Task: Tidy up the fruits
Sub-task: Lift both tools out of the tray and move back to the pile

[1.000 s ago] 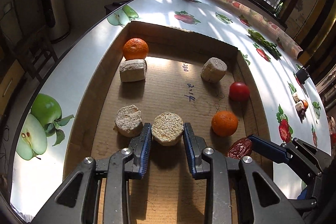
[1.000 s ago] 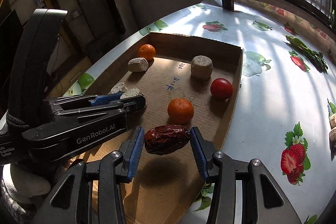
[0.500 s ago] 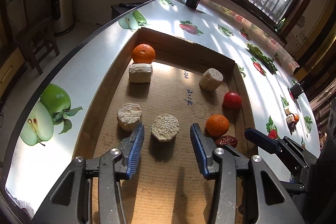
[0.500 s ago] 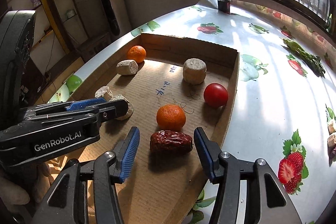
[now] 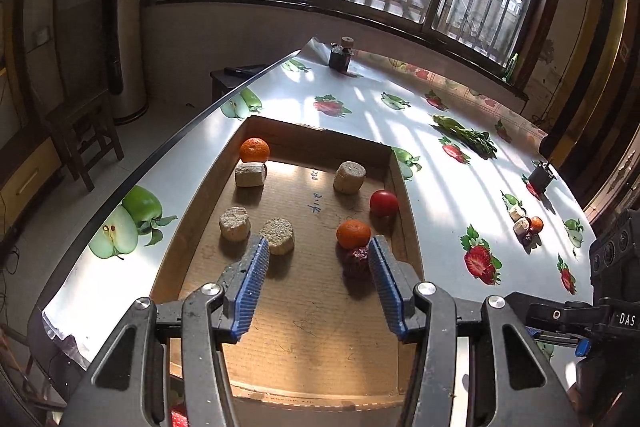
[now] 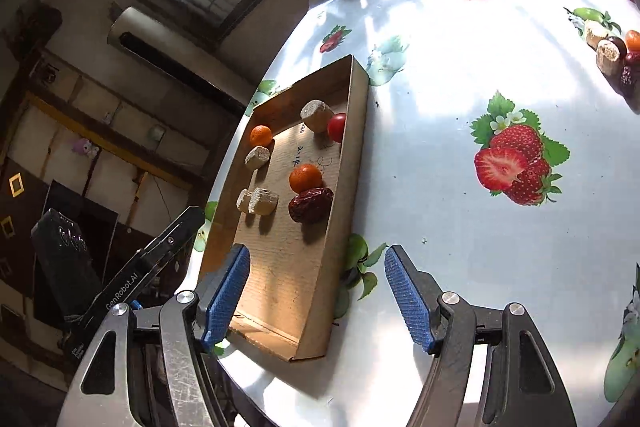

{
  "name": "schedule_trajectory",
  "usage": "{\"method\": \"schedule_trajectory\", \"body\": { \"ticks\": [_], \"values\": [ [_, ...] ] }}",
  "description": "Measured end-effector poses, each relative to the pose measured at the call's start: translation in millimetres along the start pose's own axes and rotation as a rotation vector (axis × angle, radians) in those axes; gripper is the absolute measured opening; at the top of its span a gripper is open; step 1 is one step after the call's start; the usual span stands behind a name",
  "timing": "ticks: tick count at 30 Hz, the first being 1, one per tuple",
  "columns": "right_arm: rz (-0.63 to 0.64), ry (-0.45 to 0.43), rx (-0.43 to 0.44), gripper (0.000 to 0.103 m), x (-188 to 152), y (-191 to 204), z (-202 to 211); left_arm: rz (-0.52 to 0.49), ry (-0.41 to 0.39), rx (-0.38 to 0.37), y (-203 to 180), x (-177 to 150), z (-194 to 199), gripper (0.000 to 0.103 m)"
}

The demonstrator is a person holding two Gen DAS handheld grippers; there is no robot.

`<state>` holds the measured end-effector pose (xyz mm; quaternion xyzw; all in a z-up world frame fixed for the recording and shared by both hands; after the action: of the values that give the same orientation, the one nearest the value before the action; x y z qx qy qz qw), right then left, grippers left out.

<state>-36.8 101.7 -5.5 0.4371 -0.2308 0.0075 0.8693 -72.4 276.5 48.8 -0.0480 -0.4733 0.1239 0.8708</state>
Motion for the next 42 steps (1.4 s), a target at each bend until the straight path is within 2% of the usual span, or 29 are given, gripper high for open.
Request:
{"method": "schedule_trajectory", "body": {
  "ticks": [2,5,10,15,21,24,27,32,35,36,37,39,41,42],
  "values": [
    [-0.033,-0.006,0.028,0.075,-2.4,-4.6,15.9,-0.024,-0.013,-0.001,-10.6,-2.0,9.1,0.051],
    [0.001,-0.097,-0.076,0.075,2.0,-14.3,49.6,-0.063,-0.038,0.002,-23.9,-4.7,26.2,0.051],
    [0.062,-0.220,-0.165,0.079,9.2,-10.4,122.3,-0.144,-0.134,0.027,-43.3,0.5,70.0,0.051],
    [0.205,-0.345,-0.283,0.081,19.5,7.8,208.2,-0.211,-0.252,0.066,-57.4,10.4,108.5,0.058],
    [0.364,-0.492,-0.466,0.082,39.9,42.6,313.8,-0.251,-0.311,0.023,-68.7,25.8,142.9,0.058],
    [0.466,-0.575,-0.575,0.082,57.7,72.4,367.3,-0.247,-0.359,-0.018,-70.8,55.6,167.3,0.058],
    [0.554,-0.638,-0.695,0.082,82.9,108.5,422.7,-0.255,-0.422,-0.037,-73.1,104.7,197.4,0.059],
    [0.531,-0.784,-0.829,0.083,142.6,165.9,524.7,-0.258,-0.466,-0.033,-74.3,206.6,227.3,0.067],
    [0.484,-0.865,-0.916,0.093,178.0,186.4,577.1,-0.256,-0.444,0.027,-72.8,261.3,221.7,0.067],
    [0.460,-0.883,-0.957,0.094,187.7,187.5,588.9,-0.256,-0.439,0.045,-72.7,275.1,216.8,0.069],
    [0.441,-0.888,-0.987,0.094,196.1,186.1,595.1,-0.258,-0.432,0.056,-74.0,285.0,209.8,0.072],
    [0.427,-0.856,-0.989,0.096,208.4,175.4,590.3,-0.253,-0.426,0.064,-78.3,292.7,189.8,0.078],
    [0.431,-0.801,-0.980,0.097,215.8,150.2,564.4,-0.247,-0.397,0.038,-88.6,283.6,160.4,0.079],
    [0.453,-0.768,-0.994,0.097,218.2,132.9,545.3,-0.249,-0.358,0.007,-97.2,272.2,138.9,0.079]
  ]
}}
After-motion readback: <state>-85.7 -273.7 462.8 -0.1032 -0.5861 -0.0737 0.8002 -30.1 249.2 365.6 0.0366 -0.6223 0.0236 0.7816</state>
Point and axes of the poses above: each gripper's, at about its wrist camera, not at the fingertips, and z roughly against the way its jaws point, y to its left, x to its top, the point moved 7 cm from there along -z, roughly the way its jaws point, and after that the axes turned 9 degrees about -y, right-handed, at the moved point
